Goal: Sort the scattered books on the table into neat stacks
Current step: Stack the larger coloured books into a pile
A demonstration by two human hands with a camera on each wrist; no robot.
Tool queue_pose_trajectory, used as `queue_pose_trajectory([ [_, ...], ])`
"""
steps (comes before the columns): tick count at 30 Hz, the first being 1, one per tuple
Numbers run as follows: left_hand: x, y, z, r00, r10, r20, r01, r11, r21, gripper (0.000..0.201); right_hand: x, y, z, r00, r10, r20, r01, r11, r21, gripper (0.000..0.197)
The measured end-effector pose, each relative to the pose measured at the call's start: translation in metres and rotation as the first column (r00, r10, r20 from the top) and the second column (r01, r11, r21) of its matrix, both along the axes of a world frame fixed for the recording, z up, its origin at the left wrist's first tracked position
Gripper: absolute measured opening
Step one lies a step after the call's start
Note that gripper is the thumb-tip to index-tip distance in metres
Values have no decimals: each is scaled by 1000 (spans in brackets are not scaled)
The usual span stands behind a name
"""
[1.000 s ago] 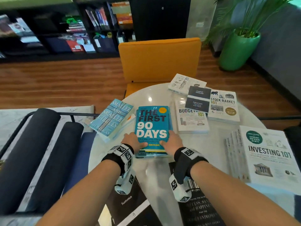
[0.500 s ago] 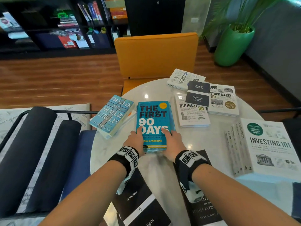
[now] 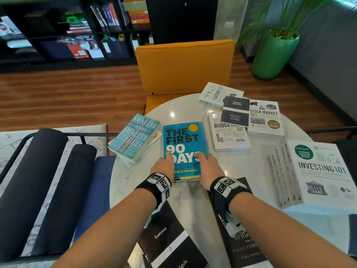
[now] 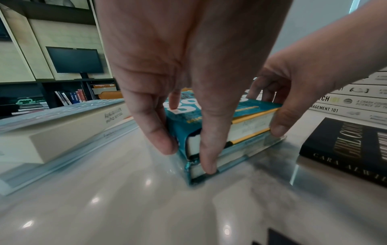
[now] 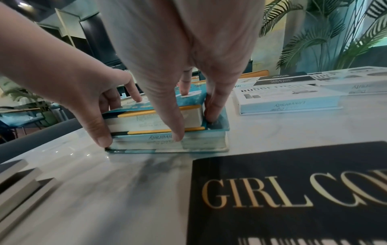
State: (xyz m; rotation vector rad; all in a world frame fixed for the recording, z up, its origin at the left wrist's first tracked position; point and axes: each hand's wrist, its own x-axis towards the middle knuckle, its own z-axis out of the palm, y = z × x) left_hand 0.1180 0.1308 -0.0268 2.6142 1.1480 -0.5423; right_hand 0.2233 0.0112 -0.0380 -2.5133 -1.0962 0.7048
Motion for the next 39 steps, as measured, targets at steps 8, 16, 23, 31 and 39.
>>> queue_pose_trajectory([
  [8, -1, -4, 1, 1000, 14, -1, -14, 999, 31, 61, -9, -1, 1, 996, 13, 86, -9, 999, -42, 62],
  [16, -4, -11, 19, 996, -23, -86, 31, 996, 89, 96, -4, -17, 5, 958, 149, 244, -110, 980, -164, 77],
  [23, 16, -86, 36, 987, -88, 137, 78, 994, 74, 51, 16, -84, 9, 946, 42, 322, 60, 952, -301, 53],
  [31, 8, -164, -2, 983, -102, -150, 66, 972, -227, 56, 21, -168, -7, 978, -201, 56, 206, 888, -411, 69],
  [39, 17, -211, -19, 946, 322, -40, -323, 922, -212, 82, 7, -189, -17, 973, -225, -59, 197, 932, -303, 59],
])
